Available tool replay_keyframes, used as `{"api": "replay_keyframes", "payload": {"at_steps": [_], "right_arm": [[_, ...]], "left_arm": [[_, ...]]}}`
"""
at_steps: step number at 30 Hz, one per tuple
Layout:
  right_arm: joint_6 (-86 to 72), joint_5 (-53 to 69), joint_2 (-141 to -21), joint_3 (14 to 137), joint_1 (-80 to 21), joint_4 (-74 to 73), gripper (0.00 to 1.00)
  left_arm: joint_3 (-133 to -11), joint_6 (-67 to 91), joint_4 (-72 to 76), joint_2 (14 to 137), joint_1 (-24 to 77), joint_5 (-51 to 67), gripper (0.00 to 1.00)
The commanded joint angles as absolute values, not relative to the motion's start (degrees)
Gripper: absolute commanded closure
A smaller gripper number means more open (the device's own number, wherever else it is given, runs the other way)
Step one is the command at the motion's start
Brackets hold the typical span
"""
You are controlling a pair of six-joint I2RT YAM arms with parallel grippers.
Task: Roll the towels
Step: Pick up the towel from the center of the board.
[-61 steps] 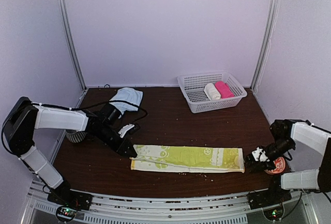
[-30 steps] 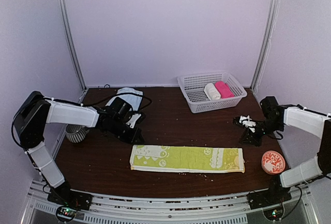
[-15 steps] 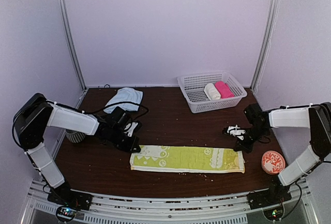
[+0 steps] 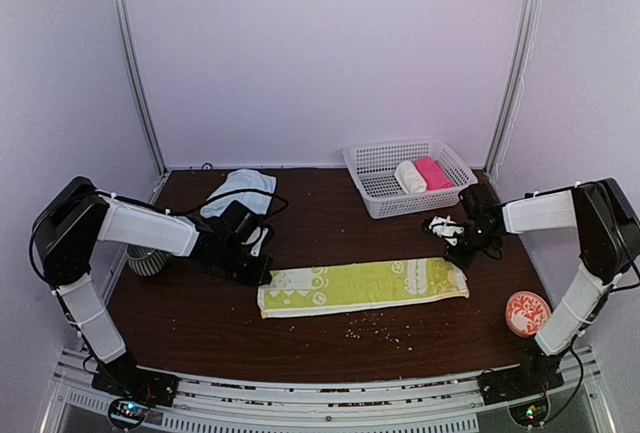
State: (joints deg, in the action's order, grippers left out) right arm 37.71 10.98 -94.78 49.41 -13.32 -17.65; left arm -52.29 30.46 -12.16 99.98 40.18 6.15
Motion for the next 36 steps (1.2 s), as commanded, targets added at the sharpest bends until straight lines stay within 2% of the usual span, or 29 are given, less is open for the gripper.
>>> {"api": "replay_keyframes", "payload": {"at_steps": [1, 4, 10, 19, 26, 31, 36], "right_arm": [[32.21, 10.46, -93.86, 55.21, -13.28, -17.93, 0.94], [28.28, 13.11, -88.95, 57.66, -12.89, -21.07, 0.86], [20.94, 14.11, -85.36, 57.88, -11.21, -27.98, 0.73], [22.82, 16.39, -90.19, 56.24, -7.29, -38.52, 0.66], [22.46, 20.33, -95.05, 57.51, -7.29, -41.39, 0.63], [21.18, 20.26, -97.73, 57.47, -7.27, -40.81, 0.56], [20.03, 18.28, -98.42, 56.31, -7.29, -39.17, 0.58]], "left_arm": [[-56.23, 30.03, -12.66, 97.62, 40.21, 2.8, 1.0], [-56.29, 29.67, -12.48, 94.26, 40.27, 3.19, 1.0], [-53.11, 29.85, -12.74, 90.92, 40.32, 4.05, 0.83], [-47.08, 29.61, -8.48, 90.08, 40.3, 5.95, 0.6], [-47.37, 28.45, -8.5, 93.09, 40.4, 6.55, 0.59], [-47.33, 28.31, -8.7, 93.26, 40.36, 6.53, 0.59], [-46.84, 28.33, -8.67, 92.77, 40.39, 5.76, 0.59]]}}
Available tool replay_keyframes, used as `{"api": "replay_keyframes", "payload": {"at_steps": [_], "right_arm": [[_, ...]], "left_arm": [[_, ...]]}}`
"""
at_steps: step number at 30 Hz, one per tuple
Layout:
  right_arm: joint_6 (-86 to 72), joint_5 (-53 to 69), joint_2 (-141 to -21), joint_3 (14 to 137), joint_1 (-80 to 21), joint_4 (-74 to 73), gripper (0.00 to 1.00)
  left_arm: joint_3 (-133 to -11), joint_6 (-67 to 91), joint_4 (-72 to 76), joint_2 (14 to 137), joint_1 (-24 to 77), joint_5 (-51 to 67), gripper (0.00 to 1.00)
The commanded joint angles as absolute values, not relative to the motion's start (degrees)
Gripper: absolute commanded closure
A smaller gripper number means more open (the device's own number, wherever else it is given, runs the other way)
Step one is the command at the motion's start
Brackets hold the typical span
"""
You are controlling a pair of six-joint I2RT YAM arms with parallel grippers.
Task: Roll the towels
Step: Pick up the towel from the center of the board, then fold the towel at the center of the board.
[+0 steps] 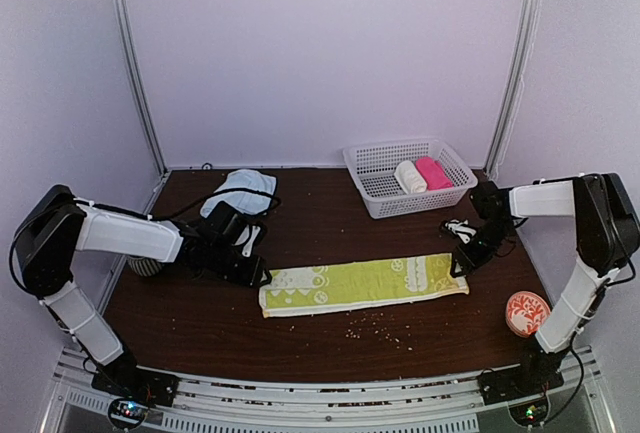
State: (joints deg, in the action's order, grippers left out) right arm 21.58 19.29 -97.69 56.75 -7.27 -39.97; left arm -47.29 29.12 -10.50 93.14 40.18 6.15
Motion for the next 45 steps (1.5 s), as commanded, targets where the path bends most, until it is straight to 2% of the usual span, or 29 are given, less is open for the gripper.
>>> {"api": "replay_keyframes", "payload": {"at_steps": [1, 12, 15, 21, 27, 35, 45], "right_arm": [[19.84, 18.28, -98.58, 56.13, -7.29, -39.03, 0.59], [18.45, 10.93, -101.24, 54.08, -7.09, -34.79, 0.76], [18.45, 10.46, -101.89, 54.71, -5.97, -34.67, 0.87], [19.85, 10.42, -100.97, 58.83, -1.16, -36.61, 0.99], [20.16, 13.66, -96.76, 64.44, -0.09, -42.01, 1.0], [21.05, 29.31, -95.81, 73.58, -0.38, -54.24, 1.0], [20.62, 40.19, -98.24, 75.99, -2.79, -59.08, 1.0]], "left_arm": [[-46.77, 28.33, -8.68, 92.66, 40.36, 5.78, 0.6], [-46.28, 28.22, -8.99, 91.86, 40.34, 4.55, 0.6], [-46.22, 27.92, -9.1, 91.84, 40.39, 4.13, 0.6], [-46.06, 27.66, -9.05, 91.58, 40.35, 3.88, 0.6], [-45.97, 27.43, -9.14, 91.67, 40.34, 4.02, 0.6], [-47.04, 26.47, -9.19, 92.72, 40.4, 5.3, 0.6], [-48.49, 26.19, -10.17, 94.4, 40.34, 6.15, 0.6]]}}
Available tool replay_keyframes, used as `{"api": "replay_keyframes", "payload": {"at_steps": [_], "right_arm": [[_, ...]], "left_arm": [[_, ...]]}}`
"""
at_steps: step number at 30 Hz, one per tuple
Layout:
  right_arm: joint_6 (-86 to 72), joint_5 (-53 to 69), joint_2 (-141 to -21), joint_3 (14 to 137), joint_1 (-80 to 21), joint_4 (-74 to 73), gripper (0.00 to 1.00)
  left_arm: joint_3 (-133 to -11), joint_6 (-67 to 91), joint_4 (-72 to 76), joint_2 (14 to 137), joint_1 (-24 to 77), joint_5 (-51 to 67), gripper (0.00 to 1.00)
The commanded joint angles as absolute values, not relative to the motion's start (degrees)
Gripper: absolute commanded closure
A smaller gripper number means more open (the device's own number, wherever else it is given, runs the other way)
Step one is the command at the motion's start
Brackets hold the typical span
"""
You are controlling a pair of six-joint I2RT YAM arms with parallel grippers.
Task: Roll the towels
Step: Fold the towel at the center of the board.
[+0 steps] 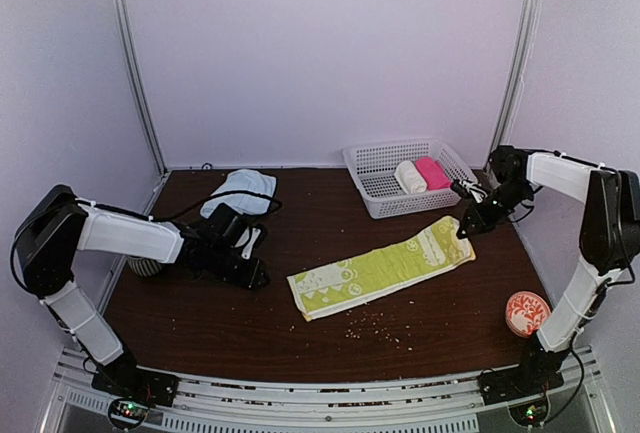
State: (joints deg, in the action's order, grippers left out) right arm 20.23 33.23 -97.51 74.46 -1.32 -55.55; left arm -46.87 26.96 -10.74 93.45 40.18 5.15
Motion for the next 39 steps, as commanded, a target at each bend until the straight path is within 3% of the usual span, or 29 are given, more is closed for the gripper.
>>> {"api": "replay_keyframes", "payload": {"at_steps": [1, 22, 39], "right_arm": [[20.64, 41.36, -98.27, 76.21, -3.27, -59.28, 1.0], [8.32, 55.01, -110.03, 79.63, -18.2, -47.74, 1.0], [-1.67, 53.52, -113.25, 86.55, -29.34, -44.39, 1.0]], "left_arm": [[-48.62, 26.19, -10.33, 94.64, 40.39, 6.36, 0.61], [-52.01, 24.55, -9.45, 100.88, 42.52, 10.98, 0.7], [-50.61, 25.3, -7.09, 101.87, 43.56, 12.17, 0.76]]}}
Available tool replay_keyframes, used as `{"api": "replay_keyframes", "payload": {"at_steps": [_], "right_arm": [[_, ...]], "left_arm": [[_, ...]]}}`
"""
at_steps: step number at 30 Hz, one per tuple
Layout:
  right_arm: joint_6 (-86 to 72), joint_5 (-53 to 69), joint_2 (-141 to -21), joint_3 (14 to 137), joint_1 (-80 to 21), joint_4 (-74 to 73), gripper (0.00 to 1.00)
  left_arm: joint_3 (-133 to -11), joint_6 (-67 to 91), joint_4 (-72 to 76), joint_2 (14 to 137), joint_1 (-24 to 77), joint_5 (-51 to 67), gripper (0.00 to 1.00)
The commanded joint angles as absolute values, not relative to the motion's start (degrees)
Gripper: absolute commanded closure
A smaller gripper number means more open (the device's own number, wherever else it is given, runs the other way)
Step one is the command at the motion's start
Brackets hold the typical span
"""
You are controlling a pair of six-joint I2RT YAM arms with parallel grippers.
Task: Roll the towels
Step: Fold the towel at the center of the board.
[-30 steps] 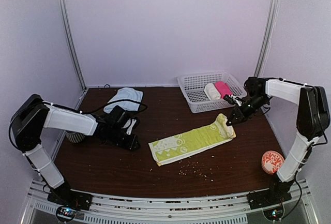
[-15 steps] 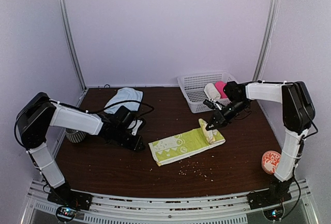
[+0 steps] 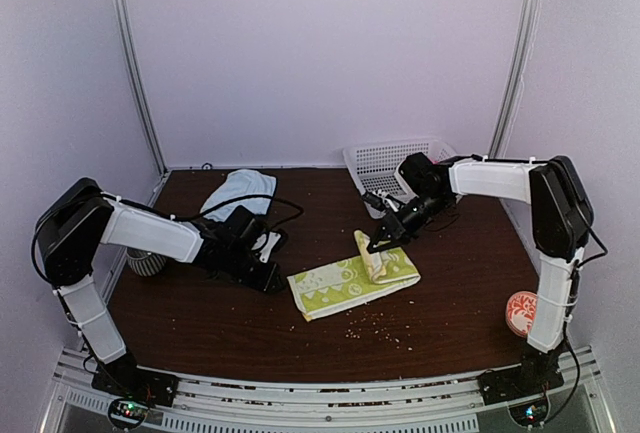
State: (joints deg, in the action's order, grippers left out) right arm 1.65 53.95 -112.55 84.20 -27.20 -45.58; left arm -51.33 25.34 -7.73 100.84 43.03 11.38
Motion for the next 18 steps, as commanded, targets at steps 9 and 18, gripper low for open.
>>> {"api": "replay_keyframes", "payload": {"at_steps": [9, 18], "right_arm": [[-3.22, 52.64, -117.21, 91.47, -34.07, -47.66, 1.0], [-1.04, 53.65, -121.64, 95.9, -38.3, -52.8, 1.0]], "left_arm": [[-50.11, 25.53, -6.44, 101.69, 43.59, 11.63, 0.77], [-49.85, 25.75, -6.15, 101.47, 43.6, 11.42, 0.77]]}}
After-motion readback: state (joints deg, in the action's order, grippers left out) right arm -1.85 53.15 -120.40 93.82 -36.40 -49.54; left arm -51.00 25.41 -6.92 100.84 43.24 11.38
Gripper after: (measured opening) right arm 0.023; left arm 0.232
